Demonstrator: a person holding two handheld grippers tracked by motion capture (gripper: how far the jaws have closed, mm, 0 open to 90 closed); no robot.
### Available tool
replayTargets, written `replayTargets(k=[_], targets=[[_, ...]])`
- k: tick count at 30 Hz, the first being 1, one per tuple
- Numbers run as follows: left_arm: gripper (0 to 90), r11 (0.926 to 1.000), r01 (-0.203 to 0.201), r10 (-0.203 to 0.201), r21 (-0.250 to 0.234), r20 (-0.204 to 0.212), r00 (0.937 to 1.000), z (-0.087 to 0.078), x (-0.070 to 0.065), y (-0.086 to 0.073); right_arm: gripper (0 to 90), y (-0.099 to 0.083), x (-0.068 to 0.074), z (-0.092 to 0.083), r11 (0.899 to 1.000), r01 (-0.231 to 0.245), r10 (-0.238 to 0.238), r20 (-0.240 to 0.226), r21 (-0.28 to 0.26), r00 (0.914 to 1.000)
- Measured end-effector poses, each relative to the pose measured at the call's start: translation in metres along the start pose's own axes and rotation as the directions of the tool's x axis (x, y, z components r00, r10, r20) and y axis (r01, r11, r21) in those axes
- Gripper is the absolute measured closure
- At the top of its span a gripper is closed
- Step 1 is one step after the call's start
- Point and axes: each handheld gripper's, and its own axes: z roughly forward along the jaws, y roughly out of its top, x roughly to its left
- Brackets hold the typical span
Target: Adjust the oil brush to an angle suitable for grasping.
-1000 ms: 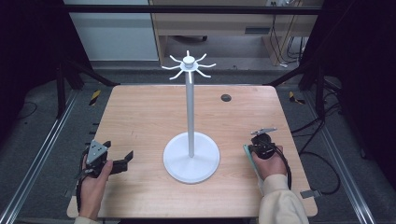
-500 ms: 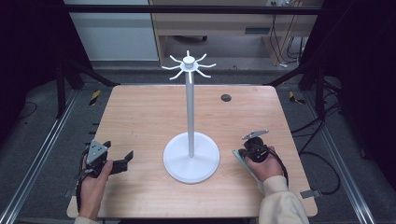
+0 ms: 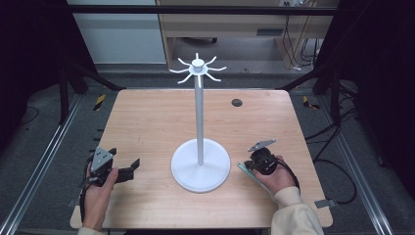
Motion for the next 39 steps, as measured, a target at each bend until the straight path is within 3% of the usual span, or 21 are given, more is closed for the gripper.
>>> replayTargets(k=[2, 7, 13, 22, 28, 39], targets=[[2.0, 1.0000, 0.003, -0.003, 0.003, -0.004, 1.0000, 0.000, 0.001, 0.000, 90.0, 0.001, 0.007, -0.008, 0.998, 0.055, -0.055, 0.033, 0.022, 0.9979], [2.1, 0.9998, -0.005, 0.005, 0.018, -0.013, 0.9999, -0.001, 0.002, -0.002, 90.0, -0.001, 0.013, -0.024, 0.994, 0.096, -0.099, 0.063, 0.043, 0.9931], [2.2, 0.9995, 0.003, -0.002, 0.032, -0.028, 0.9996, 0.000, 0.003, -0.004, 87.7, -0.003, 0.016, -0.046, 0.990, 0.126, -0.129, 0.049, 0.061, 0.9903], [2.7, 0.9995, 0.017, -0.016, 0.026, -0.049, 0.9987, -0.002, 0.007, -0.005, 83.7, -0.008, 0.011, -0.055, 0.988, 0.109, -0.109, -0.007, 0.113, 0.9940], [2.7, 0.9992, 0.027, -0.026, 0.030, -0.054, 0.9982, -0.003, 0.009, -0.006, 80.8, -0.006, 0.010, -0.058, 0.981, 0.110, -0.110, -0.005, 0.157, 0.9939], [2.7, 0.9989, 0.011, -0.009, 0.046, -0.051, 0.9987, -0.001, 0.008, -0.006, 74.3, -0.010, 0.005, -0.062, 0.968, 0.074, -0.074, -0.011, 0.239, 0.9972]])
